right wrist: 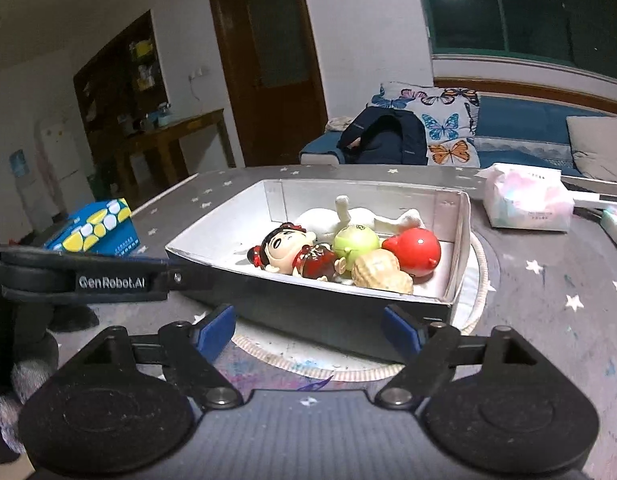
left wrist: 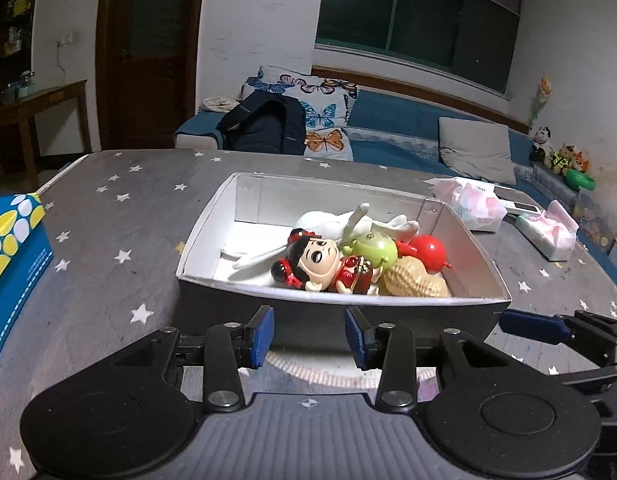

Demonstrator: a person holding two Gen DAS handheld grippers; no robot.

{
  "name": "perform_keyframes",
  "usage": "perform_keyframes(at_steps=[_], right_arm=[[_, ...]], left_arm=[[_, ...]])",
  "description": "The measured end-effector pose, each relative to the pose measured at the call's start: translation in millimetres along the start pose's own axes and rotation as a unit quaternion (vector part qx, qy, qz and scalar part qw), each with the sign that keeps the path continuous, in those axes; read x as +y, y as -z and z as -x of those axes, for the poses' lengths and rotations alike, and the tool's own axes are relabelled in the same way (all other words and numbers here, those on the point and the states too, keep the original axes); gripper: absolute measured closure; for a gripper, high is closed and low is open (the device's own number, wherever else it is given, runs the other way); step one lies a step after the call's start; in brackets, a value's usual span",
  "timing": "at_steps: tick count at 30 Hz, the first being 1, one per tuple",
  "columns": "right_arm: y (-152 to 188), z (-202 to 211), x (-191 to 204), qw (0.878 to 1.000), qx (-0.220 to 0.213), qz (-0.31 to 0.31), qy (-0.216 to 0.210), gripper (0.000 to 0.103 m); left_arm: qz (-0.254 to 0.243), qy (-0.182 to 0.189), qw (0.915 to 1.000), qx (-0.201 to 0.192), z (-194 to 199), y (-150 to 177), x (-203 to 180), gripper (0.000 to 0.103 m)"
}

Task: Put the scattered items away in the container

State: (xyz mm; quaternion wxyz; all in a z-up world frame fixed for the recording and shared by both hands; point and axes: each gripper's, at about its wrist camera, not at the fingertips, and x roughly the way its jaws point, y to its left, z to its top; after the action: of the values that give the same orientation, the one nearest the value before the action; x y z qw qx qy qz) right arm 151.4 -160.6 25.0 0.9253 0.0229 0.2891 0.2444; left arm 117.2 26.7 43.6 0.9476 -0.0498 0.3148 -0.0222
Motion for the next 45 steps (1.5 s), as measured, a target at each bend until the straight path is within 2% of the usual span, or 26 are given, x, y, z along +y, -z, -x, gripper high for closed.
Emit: perform_keyframes(at_steps=[3, 7, 17, 20, 45], right_arm=[[4, 5, 2, 1.000, -0.006, -0.005, 0.005, 0.020], [9, 7, 3, 1.000, -0.006, -0.006, 0.017, 0.013], [18, 10, 2, 0.999, -0.008, -0.030, 0.028, 0.007], [18, 10, 4, 0.999, -0.008, -0.027, 0.033, 0.002], [20, 0, 6, 0.999, 0.001, -0.026, 0.045, 0.000]], left_arm=[[-0.001, -0.012, 0.9999, -0.002, 4, 4, -1, 0.062], [0.000, -0.023, 0.9997, -0.005, 8, 10, 0, 0.062], [-0.014, -0.047, 0.9987, -0.014, 16, 21, -6, 0.061], [-0.015, -0.049, 0.9985, -0.017, 18, 24, -6, 0.061], [-0.035, -0.079, 0.9960, -0.025, 14, 27, -17, 0.061]])
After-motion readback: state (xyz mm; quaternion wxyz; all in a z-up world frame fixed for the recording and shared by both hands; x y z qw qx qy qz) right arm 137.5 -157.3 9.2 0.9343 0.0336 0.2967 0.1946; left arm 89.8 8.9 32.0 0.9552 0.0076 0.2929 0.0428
